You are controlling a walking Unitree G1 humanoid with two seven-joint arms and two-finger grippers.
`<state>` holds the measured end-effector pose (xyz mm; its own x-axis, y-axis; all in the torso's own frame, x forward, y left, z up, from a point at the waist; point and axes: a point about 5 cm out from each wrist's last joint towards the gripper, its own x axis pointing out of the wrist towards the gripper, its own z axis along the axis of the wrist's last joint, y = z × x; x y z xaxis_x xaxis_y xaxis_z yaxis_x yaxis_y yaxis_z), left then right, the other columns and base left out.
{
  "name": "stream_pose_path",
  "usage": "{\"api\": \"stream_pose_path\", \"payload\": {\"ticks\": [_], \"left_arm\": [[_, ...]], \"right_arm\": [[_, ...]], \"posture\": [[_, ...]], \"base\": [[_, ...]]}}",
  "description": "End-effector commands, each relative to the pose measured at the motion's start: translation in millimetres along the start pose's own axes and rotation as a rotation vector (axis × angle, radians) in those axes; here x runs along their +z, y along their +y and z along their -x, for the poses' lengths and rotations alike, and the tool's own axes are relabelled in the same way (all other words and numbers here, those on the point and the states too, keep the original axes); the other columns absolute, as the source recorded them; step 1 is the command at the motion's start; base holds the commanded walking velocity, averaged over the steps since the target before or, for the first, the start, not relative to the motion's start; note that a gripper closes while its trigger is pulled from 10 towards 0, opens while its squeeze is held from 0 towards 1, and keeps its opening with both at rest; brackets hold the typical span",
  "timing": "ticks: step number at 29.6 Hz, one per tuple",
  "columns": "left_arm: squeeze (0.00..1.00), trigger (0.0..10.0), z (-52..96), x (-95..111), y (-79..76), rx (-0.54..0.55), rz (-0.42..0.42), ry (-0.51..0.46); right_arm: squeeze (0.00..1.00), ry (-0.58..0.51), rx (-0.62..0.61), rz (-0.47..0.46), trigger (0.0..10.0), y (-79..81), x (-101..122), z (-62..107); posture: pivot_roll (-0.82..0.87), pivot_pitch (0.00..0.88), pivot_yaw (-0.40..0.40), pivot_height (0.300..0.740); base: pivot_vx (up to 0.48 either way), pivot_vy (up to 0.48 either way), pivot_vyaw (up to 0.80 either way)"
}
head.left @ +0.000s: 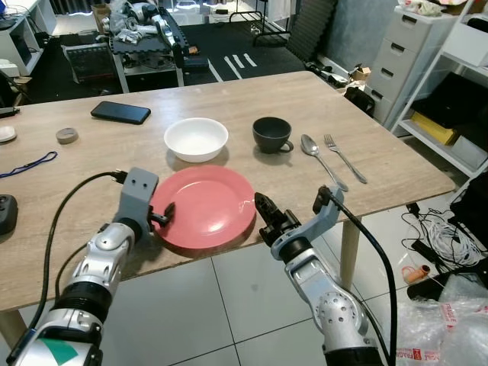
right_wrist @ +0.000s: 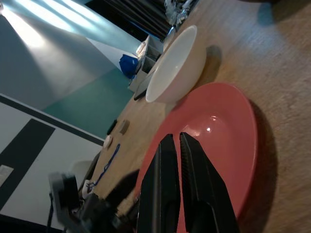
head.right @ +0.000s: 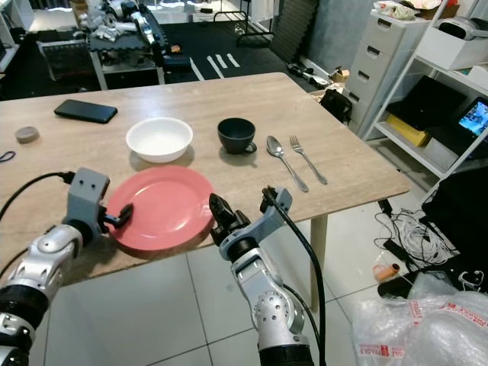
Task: Setting the table
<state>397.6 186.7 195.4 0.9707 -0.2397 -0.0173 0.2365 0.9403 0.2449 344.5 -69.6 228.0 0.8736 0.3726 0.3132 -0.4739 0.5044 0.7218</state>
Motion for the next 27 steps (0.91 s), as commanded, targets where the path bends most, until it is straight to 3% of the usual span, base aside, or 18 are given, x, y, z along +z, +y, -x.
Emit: {"api": "stream_pose_path", "payload": {"ticks": [1, 4, 11, 13, 16, 19, 23, 27], "left_arm": [[0.0, 10.0, 15.2, -67, -30.4, -0.12, -0.005, 0.267], [0.0, 10.0, 15.6, -73, -42.4, -0.149, -0.014, 0.274], [0.0, 10.0, 23.2, -87, -49.2, -0.179, -0.005, 0.312], [0.0, 10.0, 30.4, -95, -49.5, -0.155, 0.074, 0.317], [0.0, 10.0, 41.0, -110, -50.6, -0.101, 0.28, 0.338], [0.0, 10.0, 49.9, -121, -51.5, -0.077, 0.4, 0.355], [0.0, 10.0, 57.0, -125, -50.6, -0.076, 0.399, 0.347], [0.0, 10.0, 61.7, -128, -48.0, -0.068, 0.347, 0.361]], "right_arm": [[0.0, 0.005, 0.015, -0.091, 10.0, 12.5, -15, -4.3], [0.0, 0.022, 0.015, -0.141, 10.0, 14.1, -16, -6.0], [0.0, 0.056, -0.067, -0.131, 10.0, 1.2, -25, -5.3], [0.0, 0.057, -0.074, -0.125, 10.0, -1.0, -25, -4.6], [0.0, 0.065, -0.073, -0.131, 10.0, -1.5, -26, -5.1], [0.0, 0.068, -0.073, -0.133, 10.0, -1.7, -26, -5.9], [0.0, 0.067, -0.073, -0.135, 10.0, -2.1, -26, -6.3], [0.0, 0.069, -0.076, -0.134, 10.0, -3.8, -26, -7.1]], "posture": [[0.07, 0.295, 0.064, 0.74], [0.08, 0.293, 0.064, 0.74], [0.08, 0.292, 0.064, 0.74], [0.08, 0.289, 0.061, 0.74], [0.08, 0.287, 0.055, 0.74], [0.09, 0.283, 0.051, 0.74], [0.09, 0.282, 0.048, 0.74], [0.09, 0.276, 0.045, 0.74]], "base": [[0.0, 0.0, 0.0], [0.0, 0.0, 0.0], [0.0, 0.0, 0.0], [0.0, 0.0, 0.0], [0.0, 0.0, 0.0], [0.0, 0.0, 0.0], [0.0, 0.0, 0.0], [0.0, 0.0, 0.0]]}}
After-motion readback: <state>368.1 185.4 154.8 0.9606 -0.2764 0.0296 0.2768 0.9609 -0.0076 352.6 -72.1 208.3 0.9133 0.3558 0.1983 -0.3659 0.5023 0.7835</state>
